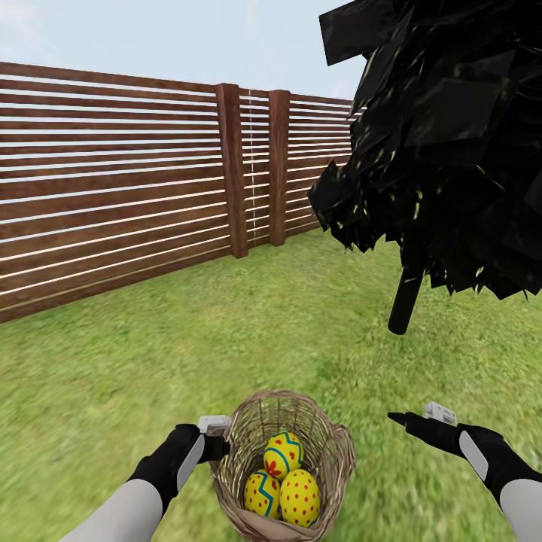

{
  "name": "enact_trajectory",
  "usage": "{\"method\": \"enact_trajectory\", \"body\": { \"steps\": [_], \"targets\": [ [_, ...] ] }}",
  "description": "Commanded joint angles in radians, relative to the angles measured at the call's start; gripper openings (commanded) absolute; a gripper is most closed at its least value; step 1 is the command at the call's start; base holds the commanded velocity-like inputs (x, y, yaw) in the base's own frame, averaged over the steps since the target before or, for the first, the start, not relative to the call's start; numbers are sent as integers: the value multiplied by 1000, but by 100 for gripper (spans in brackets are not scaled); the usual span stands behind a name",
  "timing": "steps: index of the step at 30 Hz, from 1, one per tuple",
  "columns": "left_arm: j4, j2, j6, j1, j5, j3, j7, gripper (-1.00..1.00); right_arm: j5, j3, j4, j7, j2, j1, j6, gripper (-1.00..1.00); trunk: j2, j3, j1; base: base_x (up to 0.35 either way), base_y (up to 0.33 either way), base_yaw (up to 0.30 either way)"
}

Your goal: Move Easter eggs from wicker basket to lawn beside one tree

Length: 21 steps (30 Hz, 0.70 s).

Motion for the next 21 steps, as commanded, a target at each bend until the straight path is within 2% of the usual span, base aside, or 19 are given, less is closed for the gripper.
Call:
{"method": "enact_trajectory", "body": {
  "steps": [1,21],
  "targets": [
    [39,0,6,1,-4,-4,5,-100,-5,-5,-1,2,0,0,8,100,0,-1,0,0,0,0],
    [43,0,9,1,-6,-4,6,-100,-4,-6,0,2,1,0,8,100,140,62,-77,0,0,0]
  ]
}}
